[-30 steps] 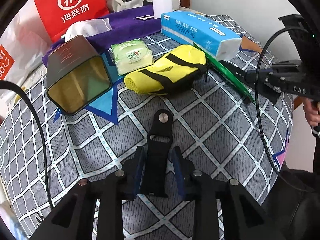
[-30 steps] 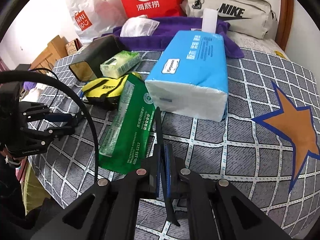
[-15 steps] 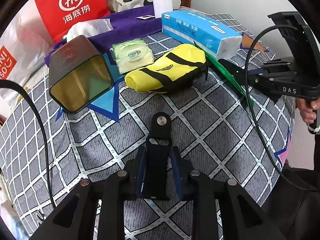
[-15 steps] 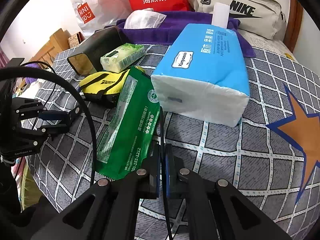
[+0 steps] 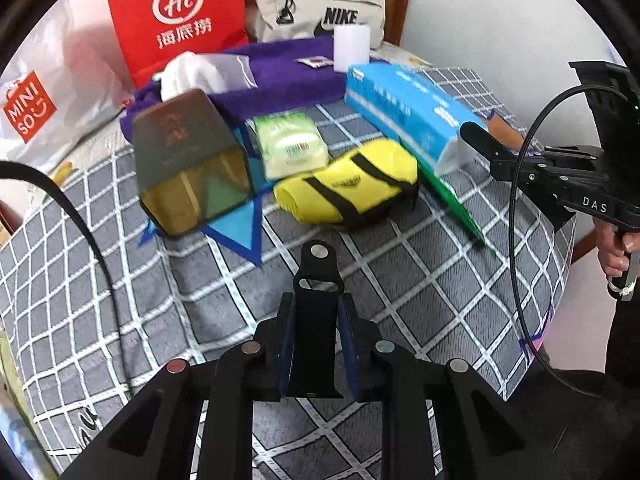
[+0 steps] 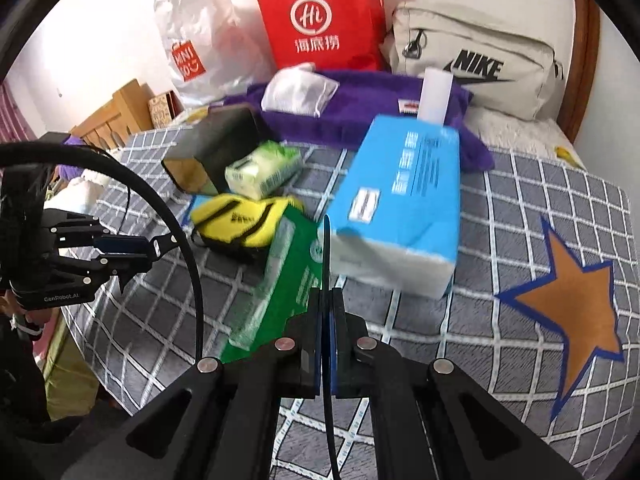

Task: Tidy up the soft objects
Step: 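Carry both black straps up onto the purple towel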

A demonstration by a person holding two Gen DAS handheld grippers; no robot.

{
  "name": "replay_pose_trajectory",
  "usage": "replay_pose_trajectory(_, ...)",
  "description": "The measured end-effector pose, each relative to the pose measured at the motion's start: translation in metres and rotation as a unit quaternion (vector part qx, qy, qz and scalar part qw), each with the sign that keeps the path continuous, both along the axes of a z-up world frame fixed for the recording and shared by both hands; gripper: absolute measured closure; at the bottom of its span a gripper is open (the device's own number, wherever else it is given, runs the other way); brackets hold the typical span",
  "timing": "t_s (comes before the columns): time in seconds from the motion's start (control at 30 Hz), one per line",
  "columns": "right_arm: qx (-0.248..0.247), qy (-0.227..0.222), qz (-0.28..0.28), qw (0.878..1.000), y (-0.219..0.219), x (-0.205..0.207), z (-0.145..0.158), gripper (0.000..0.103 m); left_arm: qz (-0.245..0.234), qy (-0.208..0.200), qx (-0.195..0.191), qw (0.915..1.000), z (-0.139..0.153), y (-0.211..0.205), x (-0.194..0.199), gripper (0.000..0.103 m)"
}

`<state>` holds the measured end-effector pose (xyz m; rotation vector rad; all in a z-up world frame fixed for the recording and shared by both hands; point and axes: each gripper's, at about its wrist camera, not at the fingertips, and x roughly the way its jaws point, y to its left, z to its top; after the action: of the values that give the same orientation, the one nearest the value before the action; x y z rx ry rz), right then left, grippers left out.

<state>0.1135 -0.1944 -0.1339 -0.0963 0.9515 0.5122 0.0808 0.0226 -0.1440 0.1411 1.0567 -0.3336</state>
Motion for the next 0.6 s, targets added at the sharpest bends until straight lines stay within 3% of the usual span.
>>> replay_pose_trajectory(0.6,0.027,-0.036,-0.004,0.999,0.002,0.034,0.046,0.1,0.04,-0.055,-0.033,0.9971,0.054,0.026,0.044,0.083)
